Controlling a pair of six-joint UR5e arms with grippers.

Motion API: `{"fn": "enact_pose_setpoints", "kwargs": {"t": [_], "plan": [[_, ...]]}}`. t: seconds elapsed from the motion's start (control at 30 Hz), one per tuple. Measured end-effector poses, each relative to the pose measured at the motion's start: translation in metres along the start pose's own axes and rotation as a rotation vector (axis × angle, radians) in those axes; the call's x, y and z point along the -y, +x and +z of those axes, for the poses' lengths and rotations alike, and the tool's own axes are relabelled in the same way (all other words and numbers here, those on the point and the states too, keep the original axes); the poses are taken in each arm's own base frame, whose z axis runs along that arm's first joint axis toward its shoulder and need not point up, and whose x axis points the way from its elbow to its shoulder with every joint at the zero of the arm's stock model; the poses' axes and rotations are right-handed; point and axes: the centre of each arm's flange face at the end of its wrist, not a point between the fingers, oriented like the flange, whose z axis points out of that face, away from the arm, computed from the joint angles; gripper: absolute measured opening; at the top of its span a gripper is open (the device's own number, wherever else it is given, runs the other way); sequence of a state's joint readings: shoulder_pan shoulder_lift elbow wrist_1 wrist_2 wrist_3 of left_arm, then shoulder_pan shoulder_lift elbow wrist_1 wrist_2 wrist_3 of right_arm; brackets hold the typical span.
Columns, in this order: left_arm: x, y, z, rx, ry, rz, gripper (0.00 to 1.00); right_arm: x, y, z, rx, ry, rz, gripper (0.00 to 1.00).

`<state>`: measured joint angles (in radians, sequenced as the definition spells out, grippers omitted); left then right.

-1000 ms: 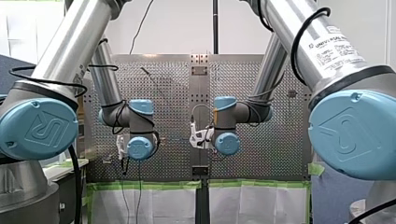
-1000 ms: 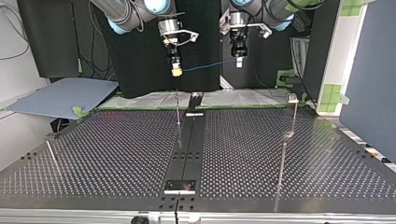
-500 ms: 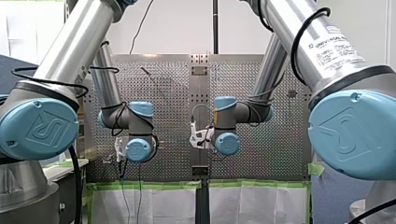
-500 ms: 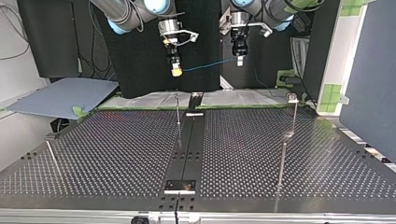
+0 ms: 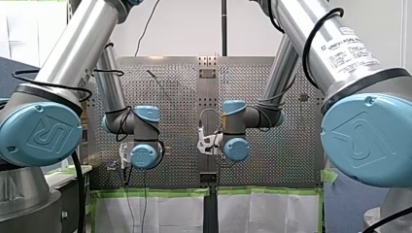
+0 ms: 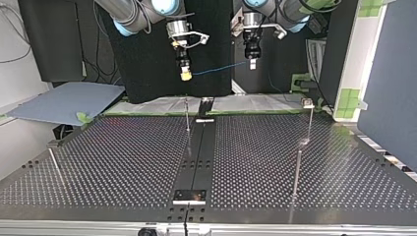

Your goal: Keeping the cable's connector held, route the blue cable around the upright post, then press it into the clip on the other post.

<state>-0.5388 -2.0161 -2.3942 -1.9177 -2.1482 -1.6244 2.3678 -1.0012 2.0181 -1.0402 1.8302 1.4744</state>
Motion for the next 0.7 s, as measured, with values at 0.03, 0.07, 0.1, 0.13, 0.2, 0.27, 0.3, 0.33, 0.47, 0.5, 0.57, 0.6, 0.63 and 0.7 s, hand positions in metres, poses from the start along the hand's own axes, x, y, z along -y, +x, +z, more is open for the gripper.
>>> {"fn": "enact_pose_setpoints", "kwargs": {"t": [0.03, 0.07, 0.1, 0.13, 0.2, 0.27, 0.3, 0.33, 0.47, 0.5, 0.57, 0.6, 0.63, 0.7], "plan": [[0.0, 0.0, 0.0, 0.0, 0.0, 0.0, 0.0, 0.0, 0.0, 0.0, 0.0, 0.0, 0.0, 0.0], [0.0, 0.0, 0.0, 0.0, 0.0, 0.0, 0.0, 0.0, 0.0, 0.0, 0.0, 0.0, 0.0, 0.0], [0.0, 0.0, 0.0, 0.0, 0.0, 0.0, 0.0, -0.001, -0.001, 0.001, 0.003, -0.003, -0.003, 0.0], [0.0, 0.0, 0.0, 0.0, 0.0, 0.0, 0.0, -0.001, -0.003, 0.001, 0.009, -0.005, -0.008, 0.0], [0.0, 0.0, 0.0, 0.0, 0.0, 0.0, 0.0, -0.002, -0.011, -0.001, 0.035, -0.009, -0.024, 0.0], [0.0, 0.0, 0.0, 0.0, 0.0, 0.0, 0.0, -0.003, -0.02, -0.003, 0.062, -0.008, -0.036, 0.0], [0.0, 0.0, 0.0, 0.0, 0.0, 0.0, 0.0, -0.003, -0.027, -0.005, 0.083, -0.007, -0.044, 0.0], [0.0, 0.0, 0.0, 0.0, 0.0, 0.0, 0.0, -0.003, -0.032, -0.007, 0.099, -0.005, -0.049, 0.0], [0.0, 0.0, 0.0, 0.0, 0.0, 0.0, 0.0, -0.003, -0.056, -0.016, 0.168, 0.002, -0.069, 0.0], [0.0, 0.0, 0.0, 0.0, 0.0, 0.0, 0.0, -0.003, -0.063, -0.018, 0.184, 0.003, -0.074, 0.0], [0.0, 0.0, 0.0, 0.0, 0.0, 0.0, 0.0, -0.003, -0.069, -0.02, 0.199, 0.005, -0.078, 0.0], [0.0, 0.0, 0.0, 0.0, 0.0, 0.0, 0.0, -0.003, -0.072, -0.021, 0.205, 0.006, -0.079, 0.0], [0.0, 0.0, 0.0, 0.0, 0.0, 0.0, 0.0, -0.003, -0.073, -0.021, 0.208, 0.006, -0.08, 0.0], [0.0, 0.0, 0.0, 0.0, 0.0, 0.0, 0.0, -0.003, -0.075, -0.022, 0.212, 0.006, -0.081, 0.0]]}}
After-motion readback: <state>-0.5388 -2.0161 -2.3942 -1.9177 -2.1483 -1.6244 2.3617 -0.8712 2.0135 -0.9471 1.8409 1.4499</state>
